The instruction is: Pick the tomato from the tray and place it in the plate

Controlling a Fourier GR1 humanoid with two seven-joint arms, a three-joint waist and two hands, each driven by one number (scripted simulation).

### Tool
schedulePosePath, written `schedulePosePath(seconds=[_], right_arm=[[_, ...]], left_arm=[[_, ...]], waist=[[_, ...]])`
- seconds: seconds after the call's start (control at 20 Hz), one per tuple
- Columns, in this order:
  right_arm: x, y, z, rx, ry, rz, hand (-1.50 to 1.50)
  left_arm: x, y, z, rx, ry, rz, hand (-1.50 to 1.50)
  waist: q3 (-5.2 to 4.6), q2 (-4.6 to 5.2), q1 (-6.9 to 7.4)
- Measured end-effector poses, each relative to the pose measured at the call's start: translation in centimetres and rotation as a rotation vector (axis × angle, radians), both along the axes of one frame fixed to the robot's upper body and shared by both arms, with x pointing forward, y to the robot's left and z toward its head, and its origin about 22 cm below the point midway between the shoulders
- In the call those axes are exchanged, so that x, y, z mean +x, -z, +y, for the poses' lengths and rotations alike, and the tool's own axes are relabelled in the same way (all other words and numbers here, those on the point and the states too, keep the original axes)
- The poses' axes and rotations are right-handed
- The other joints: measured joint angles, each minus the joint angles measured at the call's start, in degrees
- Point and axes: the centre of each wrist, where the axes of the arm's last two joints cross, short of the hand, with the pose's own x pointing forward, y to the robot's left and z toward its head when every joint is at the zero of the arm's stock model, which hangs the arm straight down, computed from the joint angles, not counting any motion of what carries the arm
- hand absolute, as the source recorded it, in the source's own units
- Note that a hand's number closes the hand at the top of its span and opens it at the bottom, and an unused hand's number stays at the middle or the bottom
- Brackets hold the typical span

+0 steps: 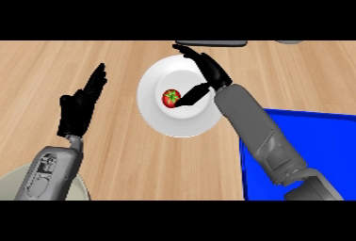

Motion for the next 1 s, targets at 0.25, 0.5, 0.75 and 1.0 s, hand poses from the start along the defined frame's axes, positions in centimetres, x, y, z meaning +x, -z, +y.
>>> schedulePosePath(seconds=[0.25,0.5,0.75,1.0], right_arm=[[1.5,-1.2,-4.8,0.124,0.120,0.031,-1.50],[2.3,-2.0,-11.7,0.185,0.193,0.038,-1.50],[1.9,-2.4,-17.5,0.196,0.202,0.039,-1.50],[1.3,-2.6,-21.0,0.184,0.202,0.036,-1.50]], left_arm=[[-0.1,0.0,0.4,0.005,-0.016,-0.008,0.00],[-0.2,0.1,0.5,0.004,-0.008,-0.014,0.00],[-0.4,-0.5,-0.2,0.001,-0.002,-0.020,0.00],[-0.3,-0.3,0.0,-0.007,0.012,-0.025,0.00]], waist=[[0.02,-0.10,-0.76],[0.09,0.04,-0.64],[0.10,0.21,-0.11],[0.19,0.60,0.57]])
